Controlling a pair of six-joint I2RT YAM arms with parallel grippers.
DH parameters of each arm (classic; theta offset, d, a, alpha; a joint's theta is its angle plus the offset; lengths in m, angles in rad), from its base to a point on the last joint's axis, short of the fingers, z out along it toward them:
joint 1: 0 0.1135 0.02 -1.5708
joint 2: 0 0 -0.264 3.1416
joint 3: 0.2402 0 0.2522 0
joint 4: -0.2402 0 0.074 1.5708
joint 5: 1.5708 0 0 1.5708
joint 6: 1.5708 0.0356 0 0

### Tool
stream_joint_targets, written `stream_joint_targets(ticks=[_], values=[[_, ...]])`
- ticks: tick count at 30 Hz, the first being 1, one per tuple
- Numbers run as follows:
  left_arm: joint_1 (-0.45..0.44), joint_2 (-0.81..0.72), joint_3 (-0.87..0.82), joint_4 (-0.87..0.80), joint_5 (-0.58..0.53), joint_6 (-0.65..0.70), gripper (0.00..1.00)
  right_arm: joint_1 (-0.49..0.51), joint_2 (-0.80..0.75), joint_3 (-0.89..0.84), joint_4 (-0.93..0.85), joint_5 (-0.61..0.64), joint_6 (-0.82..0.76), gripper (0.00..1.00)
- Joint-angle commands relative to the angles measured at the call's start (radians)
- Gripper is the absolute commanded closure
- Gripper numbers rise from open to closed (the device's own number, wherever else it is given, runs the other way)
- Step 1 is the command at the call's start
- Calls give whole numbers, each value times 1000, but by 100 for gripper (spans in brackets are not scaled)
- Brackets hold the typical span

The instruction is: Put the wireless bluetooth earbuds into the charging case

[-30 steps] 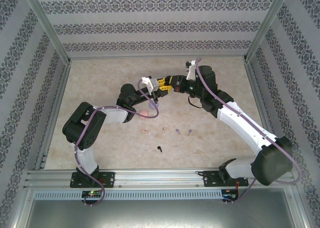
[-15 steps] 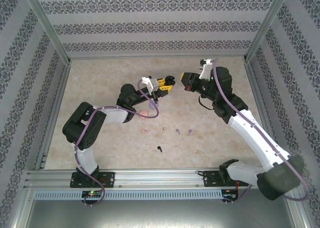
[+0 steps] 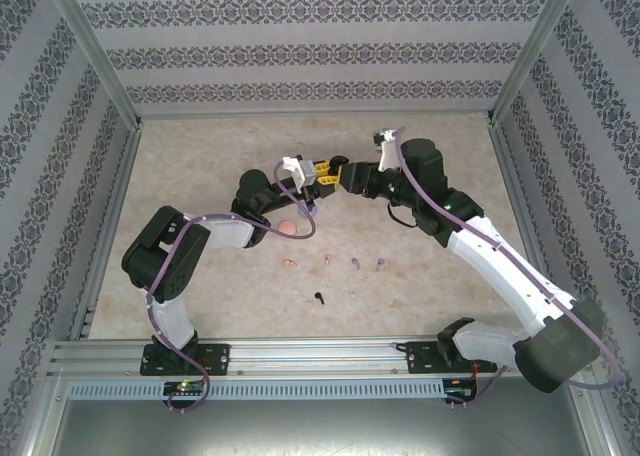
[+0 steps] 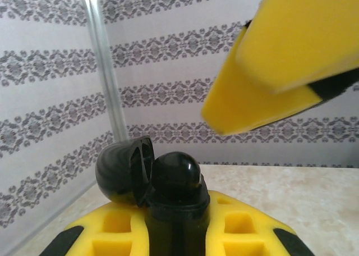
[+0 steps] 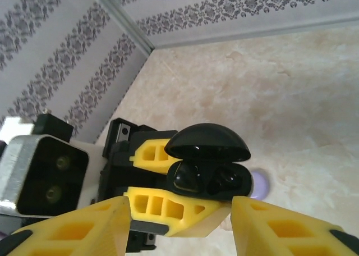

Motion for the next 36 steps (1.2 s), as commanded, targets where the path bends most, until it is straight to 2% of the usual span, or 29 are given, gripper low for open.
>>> stream_joint_targets(ticks=[1,7,11,15,36], values=[[5,-36,24,-18,126,-54,100,-2,-28,54,-63,9,-184,49],[26,-20,49,2,241,-146,100,-55,-64,66,-110,-112,-255,51],[29,-12,63,4,251,-161,100,-66,-63,96,-149,-176,-265,57],[29,-1,83,3,252,-171,100,-62,-41,101,-141,-213,-244,58],[30,7,64,11,142,-134,100,-15,8,121,-145,-103,-240,58]])
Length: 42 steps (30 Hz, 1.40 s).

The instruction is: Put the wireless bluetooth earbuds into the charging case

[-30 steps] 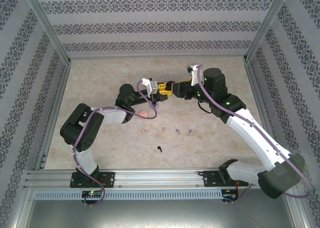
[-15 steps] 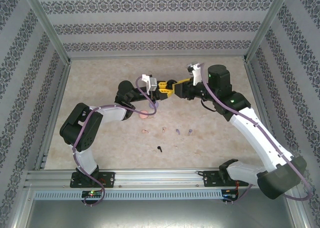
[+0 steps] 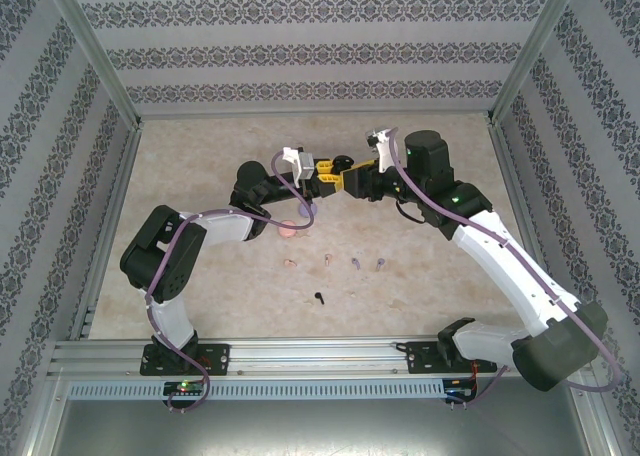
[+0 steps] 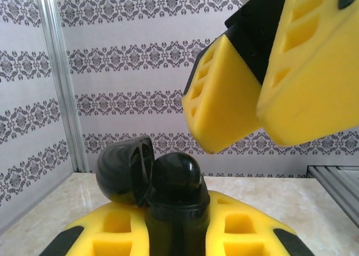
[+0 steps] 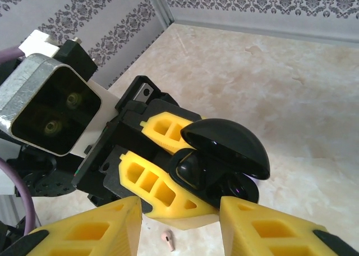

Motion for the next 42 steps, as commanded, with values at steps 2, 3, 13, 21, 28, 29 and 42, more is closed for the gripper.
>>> stream_joint_targets(ticks=[2,3,13,21,28,29,42], values=[[10,7,-4,36,-13,10,100,14,5,45,-7,19,-10,58],[10,9,-3,37,-15,10,100,17,9,49,-7,20,-11,58],[10,11,-1,32,-17,6,100,38,64,95,-3,25,-24,58],[10,9,1,38,-16,-1,100,38,91,117,-13,59,-47,59],[9,3,4,39,-14,-4,100,40,119,141,-34,55,-69,59],[9,1,3,39,-14,-5,100,40,124,145,-37,54,-72,59],[9,-5,7,44,-9,-16,100,44,154,156,-64,95,-112,63]])
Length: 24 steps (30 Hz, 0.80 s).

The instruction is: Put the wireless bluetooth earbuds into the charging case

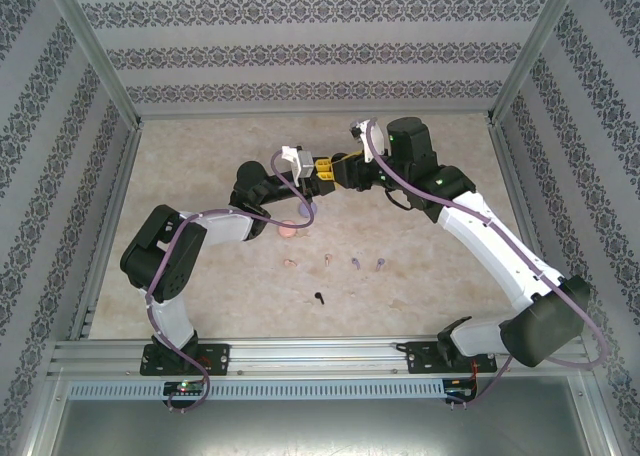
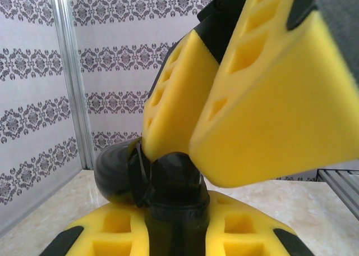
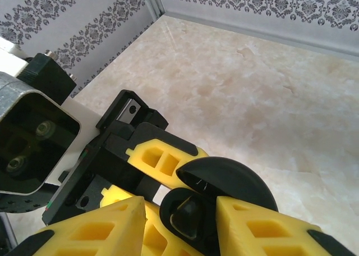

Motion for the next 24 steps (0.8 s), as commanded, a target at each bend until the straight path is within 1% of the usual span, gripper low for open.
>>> stream_joint_targets(ticks=[1,5,10,15,24], values=[[9,-9,9,43,18,-16,100,15,20,28,-22,42,-30,65],[8,-8,9,43,20,-16,100,23,24,31,-25,61,-38,70],[9,-7,11,42,18,-18,100,40,34,38,-24,82,-41,74],[7,-5,12,40,18,-18,100,46,33,42,-18,95,-41,81],[7,6,12,29,-11,-13,100,50,-11,49,20,141,-9,88]])
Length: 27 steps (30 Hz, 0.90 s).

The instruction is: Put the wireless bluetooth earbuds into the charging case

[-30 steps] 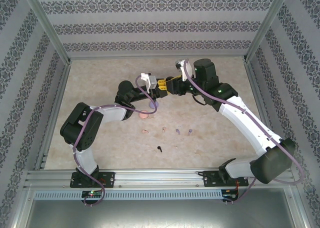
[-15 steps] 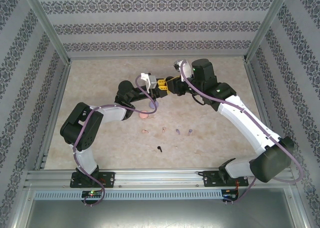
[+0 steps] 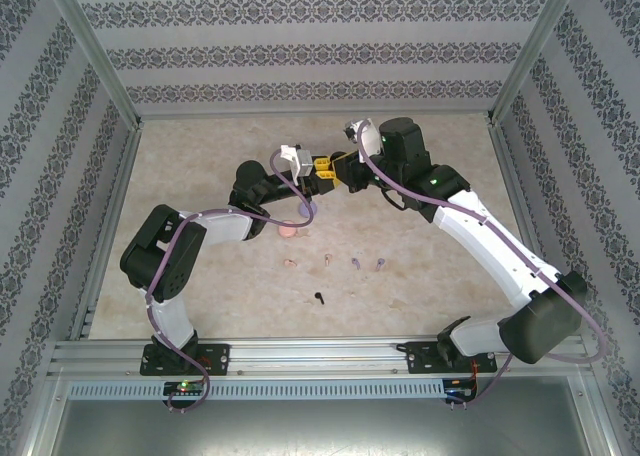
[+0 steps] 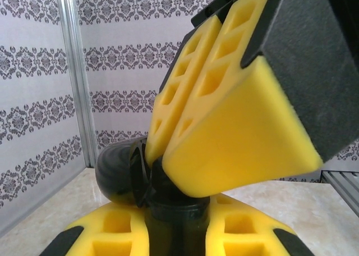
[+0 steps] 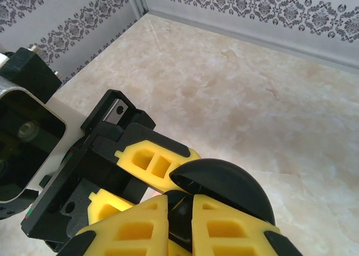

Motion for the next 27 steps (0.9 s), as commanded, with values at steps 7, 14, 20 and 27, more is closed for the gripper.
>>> stream_joint_targets(ticks=[7,14,20,27], values=[[1,15,16,23,-6,-10,100,10,-65,28,51,79,24,90],[1,16,16,15,-15,-2,100,8,-82,31,48,95,20,90],[1,20,18,22,-26,-1,100,5,-107,3,55,108,29,90],[1,25,23,28,-24,-8,100,-1,-93,-27,74,104,38,90]])
